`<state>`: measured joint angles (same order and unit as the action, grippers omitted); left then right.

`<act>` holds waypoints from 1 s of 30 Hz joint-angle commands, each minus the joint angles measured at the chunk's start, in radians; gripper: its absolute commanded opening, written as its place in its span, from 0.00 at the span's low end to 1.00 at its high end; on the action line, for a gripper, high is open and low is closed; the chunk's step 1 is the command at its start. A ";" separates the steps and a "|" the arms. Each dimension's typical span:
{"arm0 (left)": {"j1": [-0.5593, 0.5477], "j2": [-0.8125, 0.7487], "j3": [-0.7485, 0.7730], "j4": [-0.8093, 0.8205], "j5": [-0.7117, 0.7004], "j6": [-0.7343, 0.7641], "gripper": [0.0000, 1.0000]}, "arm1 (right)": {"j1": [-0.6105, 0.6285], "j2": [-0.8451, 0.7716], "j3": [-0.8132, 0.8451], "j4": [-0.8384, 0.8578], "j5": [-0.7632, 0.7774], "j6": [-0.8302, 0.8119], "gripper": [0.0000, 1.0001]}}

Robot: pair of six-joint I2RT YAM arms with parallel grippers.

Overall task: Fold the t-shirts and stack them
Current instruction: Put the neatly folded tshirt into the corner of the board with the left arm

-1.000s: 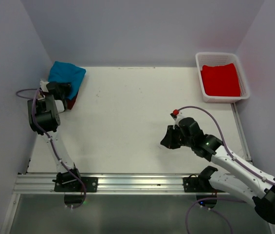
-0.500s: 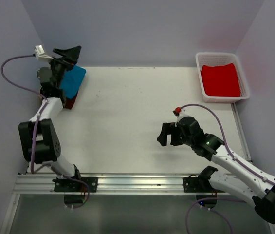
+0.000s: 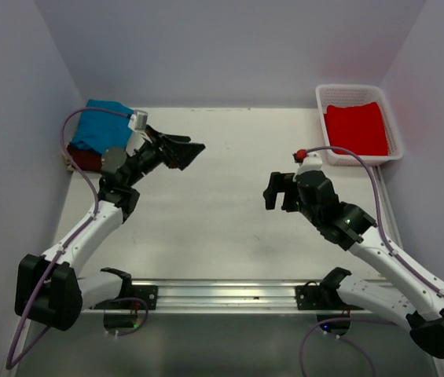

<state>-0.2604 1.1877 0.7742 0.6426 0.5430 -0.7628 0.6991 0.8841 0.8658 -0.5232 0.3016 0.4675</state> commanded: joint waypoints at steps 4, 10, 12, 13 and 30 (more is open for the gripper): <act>-0.039 -0.060 -0.046 -0.087 0.230 0.065 1.00 | -0.001 0.076 0.123 -0.086 0.190 0.025 0.99; -0.115 -0.091 -0.136 -0.181 0.194 0.175 1.00 | -0.024 0.248 0.290 -0.135 0.347 -0.007 0.99; -0.145 -0.121 -0.176 -0.254 0.128 0.195 1.00 | -0.067 0.393 0.381 -0.222 0.338 -0.013 0.99; -0.148 -0.129 -0.190 -0.261 0.108 0.195 1.00 | -0.119 0.441 0.483 -0.260 0.318 -0.015 0.99; -0.157 -0.355 -0.374 -0.564 -0.057 0.255 1.00 | -0.656 1.262 1.422 -0.676 0.197 0.077 0.99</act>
<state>-0.4137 0.8635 0.4107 0.1410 0.5228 -0.5522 0.0509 2.0644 2.1681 -1.0519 0.5060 0.5171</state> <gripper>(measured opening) 0.997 0.987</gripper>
